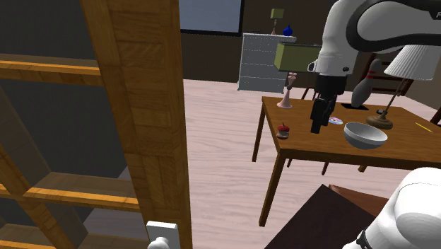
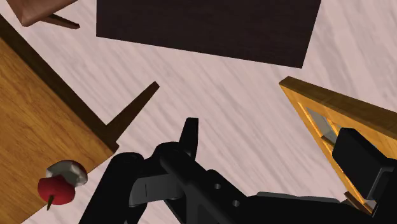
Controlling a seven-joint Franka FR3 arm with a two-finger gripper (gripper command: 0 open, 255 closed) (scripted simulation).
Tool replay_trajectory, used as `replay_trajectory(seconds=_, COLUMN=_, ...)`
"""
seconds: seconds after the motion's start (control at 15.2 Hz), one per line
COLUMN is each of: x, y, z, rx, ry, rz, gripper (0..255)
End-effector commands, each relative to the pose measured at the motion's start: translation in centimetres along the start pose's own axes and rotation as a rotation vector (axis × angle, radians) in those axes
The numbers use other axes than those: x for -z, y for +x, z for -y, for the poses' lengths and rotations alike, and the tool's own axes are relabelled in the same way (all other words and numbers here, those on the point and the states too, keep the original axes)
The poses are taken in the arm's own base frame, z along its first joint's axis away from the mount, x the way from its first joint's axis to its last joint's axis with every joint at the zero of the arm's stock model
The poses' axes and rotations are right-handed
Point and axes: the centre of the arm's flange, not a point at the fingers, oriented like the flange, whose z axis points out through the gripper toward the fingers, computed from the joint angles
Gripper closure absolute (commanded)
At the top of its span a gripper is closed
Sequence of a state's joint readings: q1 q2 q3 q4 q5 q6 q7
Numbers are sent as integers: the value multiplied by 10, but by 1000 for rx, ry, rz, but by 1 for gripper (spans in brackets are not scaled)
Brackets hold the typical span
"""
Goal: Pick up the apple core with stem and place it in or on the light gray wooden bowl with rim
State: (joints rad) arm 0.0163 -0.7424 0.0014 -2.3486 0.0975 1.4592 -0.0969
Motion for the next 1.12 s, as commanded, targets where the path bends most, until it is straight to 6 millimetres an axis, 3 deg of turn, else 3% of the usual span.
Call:
replay_trajectory(seconds=0.0, x=0, y=0, z=0, rx=0, ry=0, rz=0, gripper=0)
replay_trajectory(seconds=1.06, x=-76, y=91, z=-155, rx=29, ry=-70, rz=-104, gripper=0)
